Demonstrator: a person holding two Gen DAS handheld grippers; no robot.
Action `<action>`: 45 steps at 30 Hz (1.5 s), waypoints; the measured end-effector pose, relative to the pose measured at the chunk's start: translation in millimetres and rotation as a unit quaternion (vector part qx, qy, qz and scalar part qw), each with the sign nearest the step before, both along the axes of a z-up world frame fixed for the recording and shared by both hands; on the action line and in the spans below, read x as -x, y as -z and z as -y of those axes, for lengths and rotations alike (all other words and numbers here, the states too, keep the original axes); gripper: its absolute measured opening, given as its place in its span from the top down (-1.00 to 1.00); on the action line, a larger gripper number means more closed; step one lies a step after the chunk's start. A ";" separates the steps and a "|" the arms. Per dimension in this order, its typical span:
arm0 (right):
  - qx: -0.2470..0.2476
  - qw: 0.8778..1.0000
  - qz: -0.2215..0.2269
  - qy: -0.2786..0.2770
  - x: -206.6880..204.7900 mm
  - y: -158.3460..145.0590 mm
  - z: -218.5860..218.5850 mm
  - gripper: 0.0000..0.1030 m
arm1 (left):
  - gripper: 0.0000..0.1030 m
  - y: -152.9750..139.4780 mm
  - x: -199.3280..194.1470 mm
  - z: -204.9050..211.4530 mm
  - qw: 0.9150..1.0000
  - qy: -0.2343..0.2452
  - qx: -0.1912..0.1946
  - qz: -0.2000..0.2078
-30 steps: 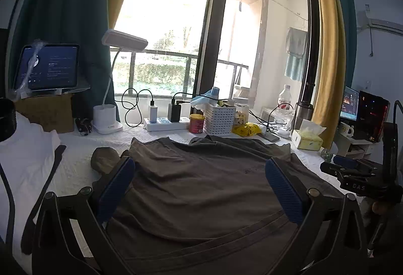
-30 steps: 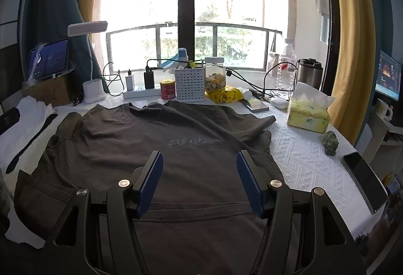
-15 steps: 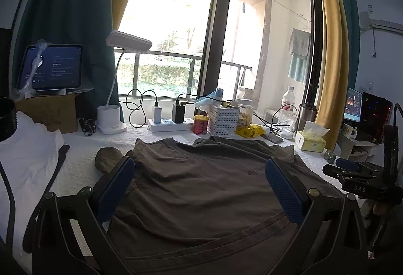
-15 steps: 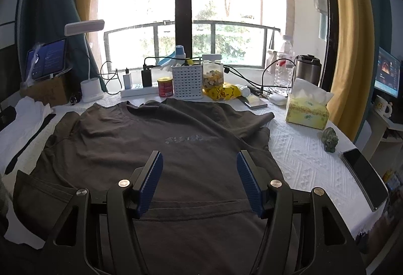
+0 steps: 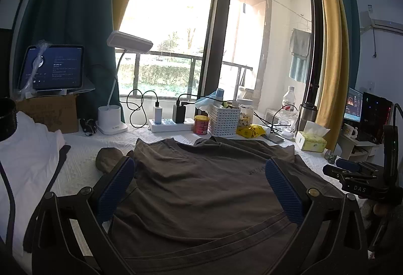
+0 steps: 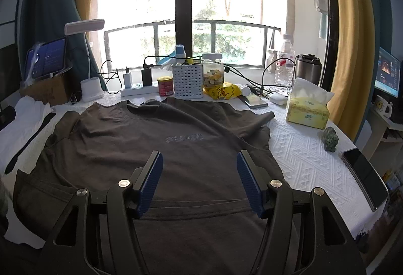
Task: Fold small clothes
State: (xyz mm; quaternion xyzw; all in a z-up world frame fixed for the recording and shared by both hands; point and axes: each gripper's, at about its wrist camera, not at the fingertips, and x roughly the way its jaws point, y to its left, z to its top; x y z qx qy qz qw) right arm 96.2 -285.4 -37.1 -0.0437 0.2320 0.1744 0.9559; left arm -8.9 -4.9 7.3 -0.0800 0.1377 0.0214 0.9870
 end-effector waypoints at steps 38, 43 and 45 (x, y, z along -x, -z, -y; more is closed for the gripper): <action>0.002 1.000 -0.005 -0.004 -1.6 -1.7 -1.4 -0.25 | -0.98 -2.4 -1.4 1.1 1.000 -0.006 0.007 -0.004; 0.002 1.000 -0.009 -0.002 -5.0 -1.7 -0.6 -0.25 | -0.98 -2.3 -5.4 3.3 1.000 -0.005 0.005 -0.008; 0.001 1.000 -0.012 -0.001 -9.0 -1.0 0.8 -0.25 | -0.98 -1.7 -9.0 4.0 1.000 -0.004 0.005 -0.012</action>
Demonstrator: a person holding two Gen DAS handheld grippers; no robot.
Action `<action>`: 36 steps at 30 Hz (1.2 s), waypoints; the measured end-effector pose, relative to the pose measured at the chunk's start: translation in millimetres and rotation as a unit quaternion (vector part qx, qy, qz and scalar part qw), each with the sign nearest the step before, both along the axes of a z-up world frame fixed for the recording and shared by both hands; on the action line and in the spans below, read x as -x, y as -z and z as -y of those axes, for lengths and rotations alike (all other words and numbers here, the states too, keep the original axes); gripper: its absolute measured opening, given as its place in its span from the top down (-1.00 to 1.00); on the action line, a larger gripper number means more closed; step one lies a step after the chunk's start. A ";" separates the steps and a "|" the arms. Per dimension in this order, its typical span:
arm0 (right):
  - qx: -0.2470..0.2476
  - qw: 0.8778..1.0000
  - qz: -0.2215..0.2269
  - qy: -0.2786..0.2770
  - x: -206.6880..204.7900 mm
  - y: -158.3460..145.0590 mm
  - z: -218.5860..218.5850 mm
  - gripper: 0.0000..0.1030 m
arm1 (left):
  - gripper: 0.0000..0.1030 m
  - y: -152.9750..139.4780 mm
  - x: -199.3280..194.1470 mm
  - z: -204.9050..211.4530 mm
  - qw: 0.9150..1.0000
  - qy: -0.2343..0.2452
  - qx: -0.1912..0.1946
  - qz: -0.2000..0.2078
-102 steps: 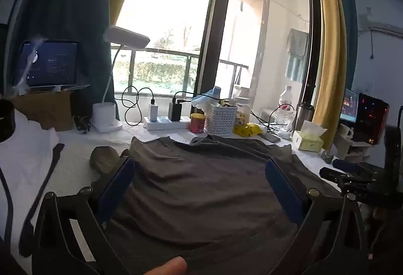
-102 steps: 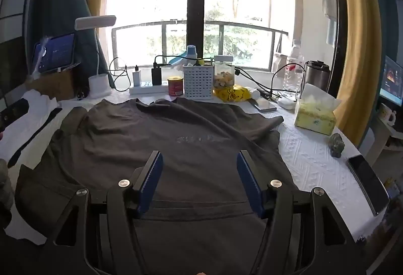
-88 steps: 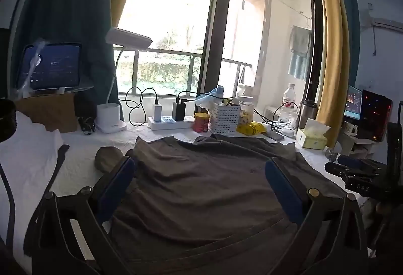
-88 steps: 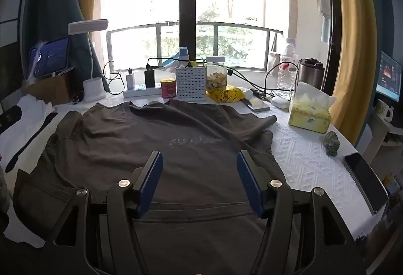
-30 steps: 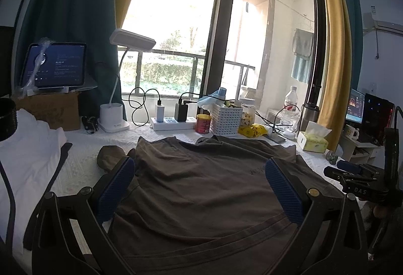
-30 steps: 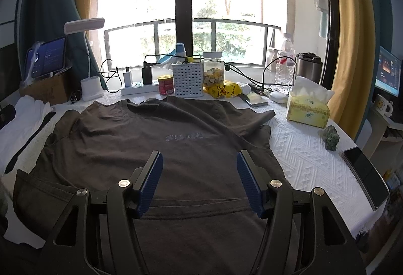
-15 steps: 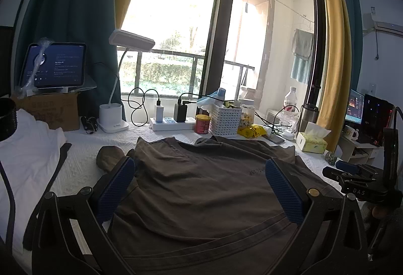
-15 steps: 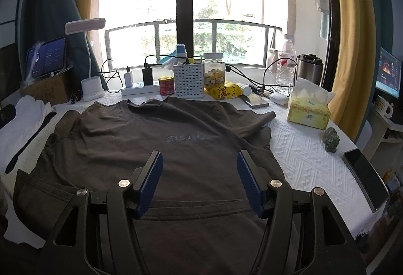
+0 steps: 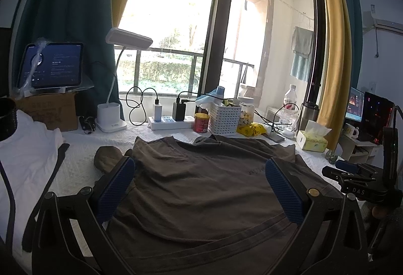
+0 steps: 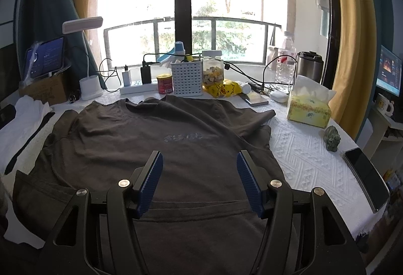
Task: Fold small clothes
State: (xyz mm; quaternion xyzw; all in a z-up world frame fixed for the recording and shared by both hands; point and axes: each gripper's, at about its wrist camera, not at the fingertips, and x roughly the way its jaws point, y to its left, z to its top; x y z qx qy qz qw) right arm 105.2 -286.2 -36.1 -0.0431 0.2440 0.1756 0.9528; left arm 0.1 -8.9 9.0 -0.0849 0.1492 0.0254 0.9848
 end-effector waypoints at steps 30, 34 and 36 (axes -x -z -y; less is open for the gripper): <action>-0.005 0.998 -0.048 0.038 -119.1 -7.7 49.9 -0.25 | -0.98 -7.0 -108.0 22.2 0.997 0.019 0.000 -0.070; -0.002 0.998 -0.053 0.041 -137.7 -5.7 59.5 -0.25 | -0.98 -5.5 -122.7 28.0 0.997 0.024 -0.002 -0.079; -0.002 0.997 -0.058 0.043 -148.2 -3.7 64.1 -0.25 | -0.98 -4.3 -129.7 30.2 0.996 0.025 -0.001 -0.084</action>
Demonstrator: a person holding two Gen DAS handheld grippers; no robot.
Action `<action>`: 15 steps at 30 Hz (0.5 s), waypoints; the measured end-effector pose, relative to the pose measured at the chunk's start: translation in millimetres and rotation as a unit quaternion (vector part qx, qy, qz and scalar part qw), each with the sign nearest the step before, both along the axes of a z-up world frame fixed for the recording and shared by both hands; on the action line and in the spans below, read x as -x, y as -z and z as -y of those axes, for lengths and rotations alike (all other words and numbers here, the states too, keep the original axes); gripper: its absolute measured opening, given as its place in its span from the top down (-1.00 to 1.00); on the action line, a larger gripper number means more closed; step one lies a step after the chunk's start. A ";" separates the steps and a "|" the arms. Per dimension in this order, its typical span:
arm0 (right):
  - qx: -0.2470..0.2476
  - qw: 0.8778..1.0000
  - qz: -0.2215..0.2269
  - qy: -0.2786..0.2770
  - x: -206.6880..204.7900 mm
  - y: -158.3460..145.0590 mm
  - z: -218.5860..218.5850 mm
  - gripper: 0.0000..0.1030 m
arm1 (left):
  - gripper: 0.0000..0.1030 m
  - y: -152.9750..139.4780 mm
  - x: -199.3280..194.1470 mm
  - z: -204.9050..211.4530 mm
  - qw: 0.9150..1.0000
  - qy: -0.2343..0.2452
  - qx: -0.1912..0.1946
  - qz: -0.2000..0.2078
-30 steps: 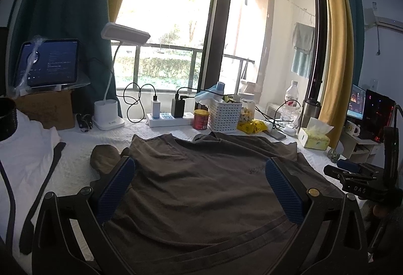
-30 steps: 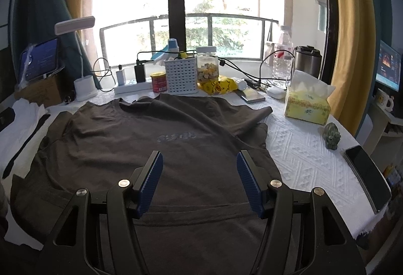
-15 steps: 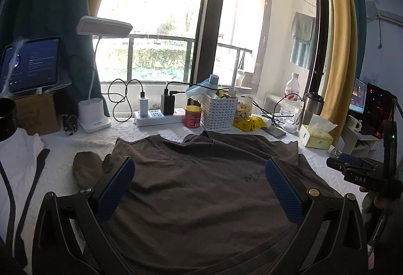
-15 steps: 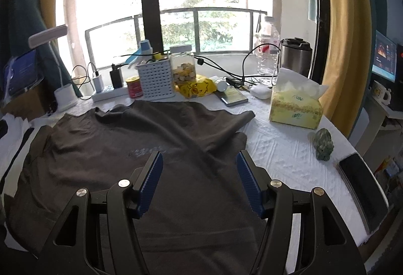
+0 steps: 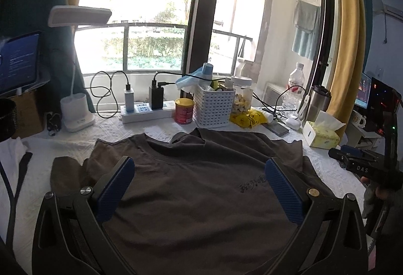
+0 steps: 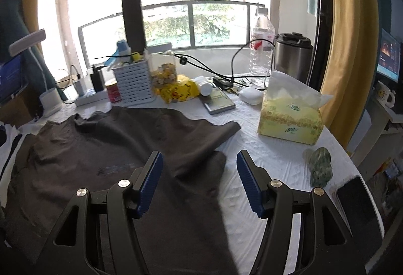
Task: Fold small clothes
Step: 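Move the right tool to a T-shirt sleeve and close on its cuff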
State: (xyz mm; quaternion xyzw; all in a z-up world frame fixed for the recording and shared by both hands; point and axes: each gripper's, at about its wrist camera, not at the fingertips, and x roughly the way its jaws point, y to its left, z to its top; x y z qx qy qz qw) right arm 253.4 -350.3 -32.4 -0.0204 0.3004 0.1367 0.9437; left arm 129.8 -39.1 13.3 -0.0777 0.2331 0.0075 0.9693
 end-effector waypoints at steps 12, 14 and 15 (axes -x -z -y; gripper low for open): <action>0.005 0.999 -0.040 0.015 -67.3 23.3 23.8 -0.25 | -0.98 14.6 -34.7 1.5 0.999 -0.010 -0.006 -0.035; 0.019 0.998 -0.051 0.011 -78.2 29.7 22.3 -0.25 | -0.98 17.4 -39.8 -0.1 0.999 -0.013 -0.007 -0.041; 0.031 0.998 -0.054 0.003 -84.3 32.6 19.7 -0.25 | -0.98 19.0 -42.0 -1.1 0.999 -0.014 -0.007 -0.043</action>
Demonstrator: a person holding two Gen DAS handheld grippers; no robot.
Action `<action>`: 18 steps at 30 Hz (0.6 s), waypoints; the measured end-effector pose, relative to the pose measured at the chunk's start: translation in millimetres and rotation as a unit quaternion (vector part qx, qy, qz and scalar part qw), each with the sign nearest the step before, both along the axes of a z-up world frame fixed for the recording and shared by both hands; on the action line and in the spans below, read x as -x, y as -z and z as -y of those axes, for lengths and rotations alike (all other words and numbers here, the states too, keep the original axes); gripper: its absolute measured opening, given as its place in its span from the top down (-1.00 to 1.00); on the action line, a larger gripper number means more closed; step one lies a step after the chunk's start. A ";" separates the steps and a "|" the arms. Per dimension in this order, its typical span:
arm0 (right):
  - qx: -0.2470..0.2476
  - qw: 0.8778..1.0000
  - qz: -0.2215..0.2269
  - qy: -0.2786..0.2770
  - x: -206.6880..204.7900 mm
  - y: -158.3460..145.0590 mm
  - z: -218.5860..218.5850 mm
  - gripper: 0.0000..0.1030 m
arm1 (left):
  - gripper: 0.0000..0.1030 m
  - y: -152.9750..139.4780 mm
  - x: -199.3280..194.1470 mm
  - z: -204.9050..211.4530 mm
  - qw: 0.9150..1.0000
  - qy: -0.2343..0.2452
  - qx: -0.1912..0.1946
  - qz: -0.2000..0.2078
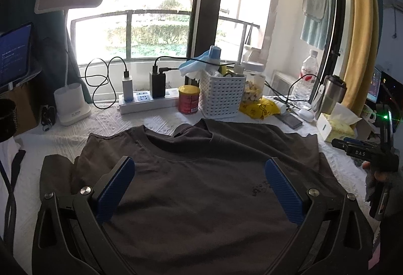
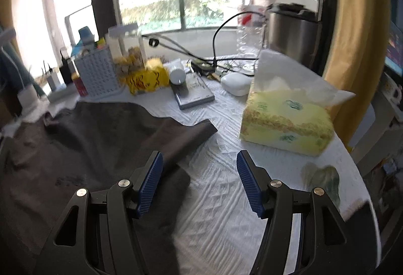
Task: Fold small clothes
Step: 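Move the right tool to a T-shirt sleeve and close on its cuff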
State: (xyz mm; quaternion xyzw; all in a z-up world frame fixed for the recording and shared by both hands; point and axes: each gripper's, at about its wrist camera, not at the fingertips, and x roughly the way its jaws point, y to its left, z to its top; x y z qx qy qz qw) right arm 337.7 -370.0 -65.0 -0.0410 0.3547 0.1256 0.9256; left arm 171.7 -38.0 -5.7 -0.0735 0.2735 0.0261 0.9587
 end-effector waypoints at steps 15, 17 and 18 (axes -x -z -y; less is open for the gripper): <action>-0.019 0.996 -0.075 -0.049 -66.4 36.7 -9.5 -0.25 | -0.98 27.6 -27.0 -11.8 0.999 -0.019 -0.001 -0.050; -0.017 0.996 -0.076 -0.052 -69.6 36.6 -12.5 -0.23 | -0.98 30.7 -30.8 -12.8 0.998 -0.020 0.001 -0.056; -0.014 0.996 -0.074 -0.055 -69.9 36.5 -14.4 -0.17 | -0.98 32.1 -32.7 -13.3 0.998 -0.020 0.002 -0.059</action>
